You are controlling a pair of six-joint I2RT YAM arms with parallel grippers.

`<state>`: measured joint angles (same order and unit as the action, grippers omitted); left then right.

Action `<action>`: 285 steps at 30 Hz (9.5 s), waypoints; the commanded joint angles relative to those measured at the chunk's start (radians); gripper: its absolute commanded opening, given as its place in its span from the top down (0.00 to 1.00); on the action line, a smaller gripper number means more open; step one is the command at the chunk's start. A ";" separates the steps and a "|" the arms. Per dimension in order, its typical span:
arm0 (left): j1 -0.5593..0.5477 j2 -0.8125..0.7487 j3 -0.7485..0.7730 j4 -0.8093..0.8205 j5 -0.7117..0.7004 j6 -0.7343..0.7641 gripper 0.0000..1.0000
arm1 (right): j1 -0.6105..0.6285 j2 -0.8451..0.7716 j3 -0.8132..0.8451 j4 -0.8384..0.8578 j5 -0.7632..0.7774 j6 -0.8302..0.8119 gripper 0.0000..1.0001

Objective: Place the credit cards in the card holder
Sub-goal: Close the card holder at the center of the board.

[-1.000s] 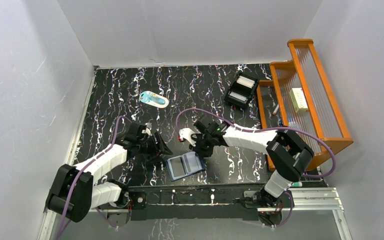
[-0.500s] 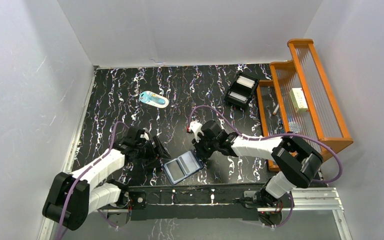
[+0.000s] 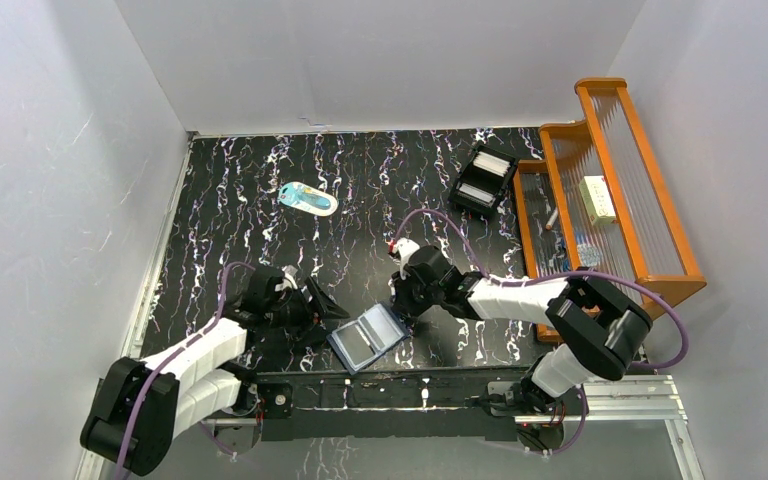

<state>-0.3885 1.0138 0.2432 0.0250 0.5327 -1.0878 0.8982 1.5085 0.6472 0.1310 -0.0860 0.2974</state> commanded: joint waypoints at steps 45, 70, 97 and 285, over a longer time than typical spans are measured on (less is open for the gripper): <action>-0.175 0.426 0.338 0.127 -0.179 0.049 0.65 | 0.010 -0.113 -0.203 0.341 0.129 0.593 0.87; -0.201 0.097 0.408 -0.432 -0.394 0.143 0.39 | 0.013 -0.039 -0.173 0.348 0.180 0.672 0.87; -0.207 0.120 0.217 0.110 0.039 0.007 0.93 | 0.040 -0.091 -0.185 0.416 0.109 0.573 0.77; -0.305 0.528 0.428 -0.130 -0.294 0.151 0.87 | 0.094 0.138 0.394 -0.557 0.024 0.238 0.81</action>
<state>-0.6895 1.5013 0.6785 -0.0422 0.3027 -0.9535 0.9703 1.6688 1.0122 -0.3454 -0.0727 0.5449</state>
